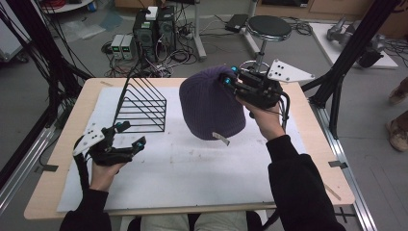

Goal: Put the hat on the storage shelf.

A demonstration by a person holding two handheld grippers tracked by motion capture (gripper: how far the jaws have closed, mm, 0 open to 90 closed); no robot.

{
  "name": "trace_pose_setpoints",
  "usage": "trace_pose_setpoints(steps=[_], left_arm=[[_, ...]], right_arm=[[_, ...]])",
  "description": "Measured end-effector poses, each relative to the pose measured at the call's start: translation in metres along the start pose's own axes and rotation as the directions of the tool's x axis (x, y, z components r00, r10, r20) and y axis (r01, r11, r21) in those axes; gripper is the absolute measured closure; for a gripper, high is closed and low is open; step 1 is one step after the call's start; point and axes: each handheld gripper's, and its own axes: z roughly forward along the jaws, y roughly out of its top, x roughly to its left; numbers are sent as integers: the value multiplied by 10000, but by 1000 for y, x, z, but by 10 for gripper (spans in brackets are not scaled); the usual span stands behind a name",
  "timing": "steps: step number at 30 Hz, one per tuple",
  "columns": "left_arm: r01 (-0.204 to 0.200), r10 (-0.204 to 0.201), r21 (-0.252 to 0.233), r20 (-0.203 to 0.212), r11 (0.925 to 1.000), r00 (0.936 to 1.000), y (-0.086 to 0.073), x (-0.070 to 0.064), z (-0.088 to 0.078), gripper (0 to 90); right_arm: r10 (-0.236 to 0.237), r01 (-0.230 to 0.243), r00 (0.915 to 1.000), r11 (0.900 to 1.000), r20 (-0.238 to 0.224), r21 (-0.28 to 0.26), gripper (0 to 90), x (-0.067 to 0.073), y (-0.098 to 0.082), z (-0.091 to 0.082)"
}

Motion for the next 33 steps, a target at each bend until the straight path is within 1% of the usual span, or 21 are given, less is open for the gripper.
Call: trace_pose_setpoints(steps=[2,4,7,8,9,10,12,14,15,18,19,21,23,25,27,28,29,30,31,32,33], left_arm=[[-90,78,328,354,9994,9993,6,-1,10,106],[-147,98,612,806,9980,9967,11,-2,22,107],[-23,-117,897,1552,9960,9878,15,-6,41,110],[-87,-97,1055,1732,9944,9848,16,-7,47,113],[-238,21,1182,1806,9927,9836,16,-9,53,127],[-284,55,1219,1842,9921,9829,17,-12,58,148],[-362,65,1348,2146,9902,9767,17,-16,68,162],[-494,216,1248,2146,9909,9765,17,-22,76,163],[-388,128,1139,2202,9927,9754,17,-23,79,165],[-208,-68,1086,2477,9939,9688,15,-26,85,172],[-244,-50,1115,2562,9935,9666,14,-27,87,172],[-182,-132,1098,2784,9938,9604,13,-29,88,174],[-220,-97,1045,2933,9943,9560,13,-31,88,193],[-401,95,979,2949,9944,9555,14,-33,88,261],[-666,366,925,2945,9935,9550,14,-34,87,363],[-736,448,837,3042,9938,9515,14,-35,86,453],[-815,533,793,3081,9935,9499,14,-35,85,555],[-870,596,771,3056,9932,9503,14,-36,84,660],[-901,627,779,3018,9929,9513,14,-35,84,742],[-858,578,811,2997,9930,9523,14,-35,83,784],[-806,506,891,2979,9928,9533,14,-34,83,799]], right_arm=[[-69,69,10000,10000,-29,-50,774,0,2,2],[-60,60,10000,10000,-46,-76,775,0,3,4],[-61,59,9999,9998,-109,-190,774,1,4,7],[4,-6,9999,9997,-127,-226,774,2,4,7],[16,-20,9999,9997,-135,-251,774,3,4,8],[34,-39,9998,9996,-192,-273,774,3,5,9],[6,-14,9997,9995,-251,-313,774,5,7,12],[-59,49,9995,9996,-315,-292,774,7,9,14],[-97,86,9992,9995,-380,-297,774,7,11,15],[-82,68,9985,9996,-532,-257,774,11,14,18],[-97,83,9984,9996,-565,-261,773,13,15,19],[-132,118,9977,9997,-665,-223,773,15,15,21],[-117,103,9971,9998,-746,-190,772,17,15,23],[-117,108,9967,9999,-806,-116,771,18,14,24],[-136,130,9964,9999,-836,-83,770,19,14,26],[-109,105,9966,9999,-817,-50,769,19,13,26],[-111,106,9967,9999,-809,-64,769,19,12,26],[-61,58,9968,10000,-802,-33,768,19,12,26],[-75,72,9970,10000,-774,-45,768,18,11,25],[-75,73,9973,10000,-733,-35,768,17,10,25],[-69,68,9975,10000,-710,-14,768,16,9,24]])
